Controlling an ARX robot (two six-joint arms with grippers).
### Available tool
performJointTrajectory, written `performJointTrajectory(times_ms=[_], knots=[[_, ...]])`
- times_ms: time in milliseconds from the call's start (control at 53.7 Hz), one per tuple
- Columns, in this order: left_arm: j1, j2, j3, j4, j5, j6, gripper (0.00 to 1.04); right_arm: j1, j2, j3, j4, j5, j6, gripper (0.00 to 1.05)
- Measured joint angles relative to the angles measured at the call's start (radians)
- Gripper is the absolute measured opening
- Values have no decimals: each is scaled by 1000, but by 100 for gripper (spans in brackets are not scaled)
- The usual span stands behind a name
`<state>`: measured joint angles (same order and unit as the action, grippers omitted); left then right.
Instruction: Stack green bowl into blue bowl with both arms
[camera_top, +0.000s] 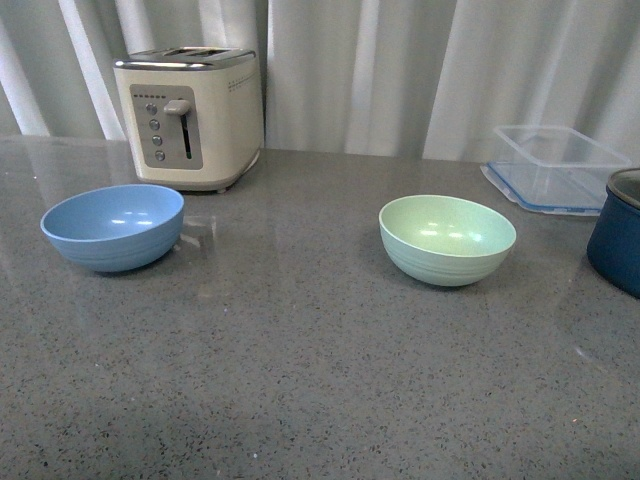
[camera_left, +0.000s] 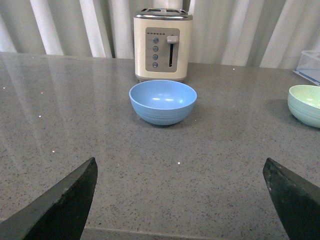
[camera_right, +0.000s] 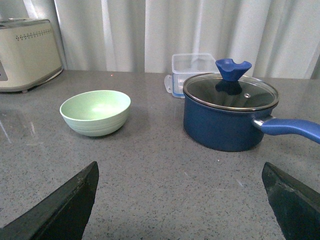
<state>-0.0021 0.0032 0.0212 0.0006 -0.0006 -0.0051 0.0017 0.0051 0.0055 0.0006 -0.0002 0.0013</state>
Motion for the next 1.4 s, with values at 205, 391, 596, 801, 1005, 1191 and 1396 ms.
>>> performJointTrajectory(times_ms=[205,391,596,801,1005,1191,1396], knots=[[0,0,0,0,0,0,98,0,0,0,0,0,0,95],[0,0,0,0,0,0,98,0,0,0,0,0,0,95],[0,0,0,0,0,0,98,0,0,0,0,0,0,95],[0,0,0,0,0,0,98,0,0,0,0,0,0,95],[-18,143,35,0,-183,-13,98,0,-1,0,0,0,0,95],[68,396,210,47,-85,-72,98,0,-2,0,0,0,0,95],[150,682,498,11,-16,-167,98,0,-2,0,0,0,0,95]])
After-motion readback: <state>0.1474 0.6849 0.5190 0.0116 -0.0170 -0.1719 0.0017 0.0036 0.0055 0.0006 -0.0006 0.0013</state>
